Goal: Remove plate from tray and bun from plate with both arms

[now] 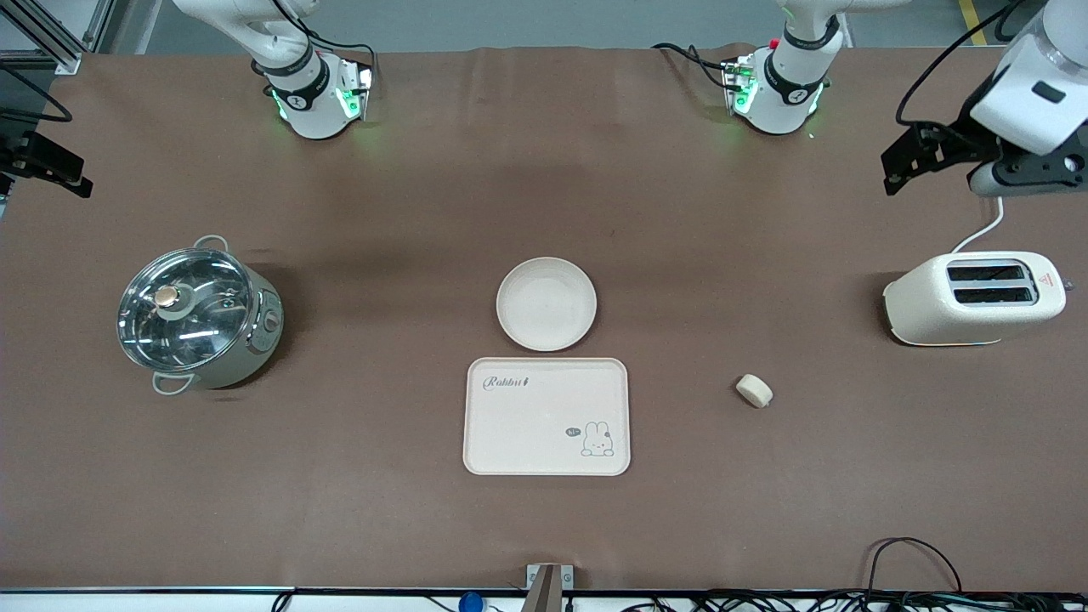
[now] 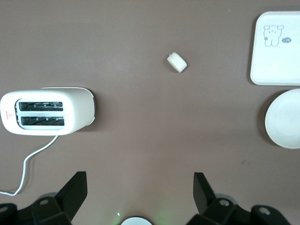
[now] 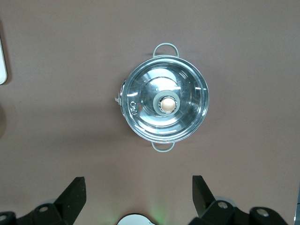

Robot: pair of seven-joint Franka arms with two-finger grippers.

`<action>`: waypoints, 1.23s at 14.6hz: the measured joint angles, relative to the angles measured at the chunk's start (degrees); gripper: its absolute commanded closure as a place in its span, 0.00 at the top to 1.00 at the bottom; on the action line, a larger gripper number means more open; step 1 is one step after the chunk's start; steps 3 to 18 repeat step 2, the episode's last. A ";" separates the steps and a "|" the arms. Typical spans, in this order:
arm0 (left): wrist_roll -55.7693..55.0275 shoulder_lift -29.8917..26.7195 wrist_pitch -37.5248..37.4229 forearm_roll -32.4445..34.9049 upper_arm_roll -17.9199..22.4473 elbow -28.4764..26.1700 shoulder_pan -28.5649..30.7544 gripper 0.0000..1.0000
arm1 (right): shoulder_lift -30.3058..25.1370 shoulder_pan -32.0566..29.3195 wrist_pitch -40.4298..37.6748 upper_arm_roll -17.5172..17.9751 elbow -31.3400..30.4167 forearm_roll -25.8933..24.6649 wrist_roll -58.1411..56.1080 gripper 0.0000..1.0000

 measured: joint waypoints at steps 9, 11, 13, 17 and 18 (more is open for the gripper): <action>2.50 -1.09 -0.01 -0.22 0.36 -0.83 0.01 1.00 | 0.00 0.00 -0.07 0.00 0.00 0.00 0.00 1.00; 2.50 -1.09 -0.01 -0.22 0.36 -0.83 0.01 1.00 | 0.00 0.00 -0.07 0.00 0.00 0.00 0.00 1.00; 2.50 -1.09 -0.01 -0.22 0.36 -0.83 0.01 1.00 | 0.00 0.00 -0.07 0.00 0.00 0.00 0.00 1.00; 2.50 -1.09 -0.01 -0.22 0.36 -0.83 0.01 1.00 | 0.00 0.00 -0.07 0.00 0.00 0.00 0.00 1.00; 2.50 -1.09 -0.01 -0.22 0.36 -0.83 0.01 1.00 | 0.00 0.00 -0.07 0.00 0.00 0.00 0.00 1.00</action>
